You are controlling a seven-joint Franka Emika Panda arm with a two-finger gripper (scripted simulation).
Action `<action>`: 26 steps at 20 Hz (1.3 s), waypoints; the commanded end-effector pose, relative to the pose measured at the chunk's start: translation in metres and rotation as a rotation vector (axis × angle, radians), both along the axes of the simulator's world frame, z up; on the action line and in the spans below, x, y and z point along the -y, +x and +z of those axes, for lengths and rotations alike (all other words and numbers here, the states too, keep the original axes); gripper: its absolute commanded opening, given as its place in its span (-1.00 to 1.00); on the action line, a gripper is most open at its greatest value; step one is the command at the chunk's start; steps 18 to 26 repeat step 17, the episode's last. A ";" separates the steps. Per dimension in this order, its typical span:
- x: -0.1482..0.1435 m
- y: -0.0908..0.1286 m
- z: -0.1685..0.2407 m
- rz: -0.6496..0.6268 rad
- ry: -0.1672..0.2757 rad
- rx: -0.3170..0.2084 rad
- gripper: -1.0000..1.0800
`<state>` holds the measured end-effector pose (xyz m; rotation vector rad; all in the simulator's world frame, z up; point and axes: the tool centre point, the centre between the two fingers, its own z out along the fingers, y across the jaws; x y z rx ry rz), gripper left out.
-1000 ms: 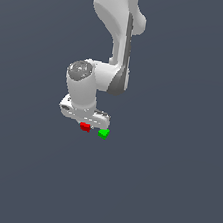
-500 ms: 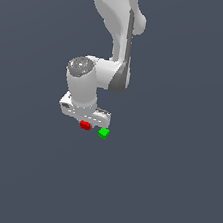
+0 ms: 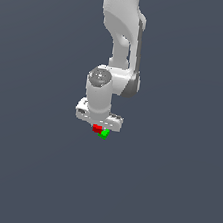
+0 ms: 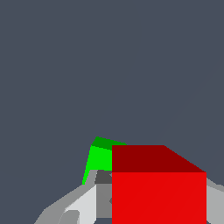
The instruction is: Stack the red cube on top of the green cube.
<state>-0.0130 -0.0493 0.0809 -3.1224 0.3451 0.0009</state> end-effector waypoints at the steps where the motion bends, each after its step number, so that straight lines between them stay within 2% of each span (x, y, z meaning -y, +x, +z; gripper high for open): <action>1: -0.014 -0.003 -0.009 0.000 0.000 0.001 -1.00; 7: -0.027 -0.005 -0.019 0.000 0.000 0.001 -1.00; 8: -0.027 -0.005 -0.019 0.000 0.000 0.001 0.92; 26: -0.027 -0.005 -0.019 0.000 0.000 0.001 0.92</action>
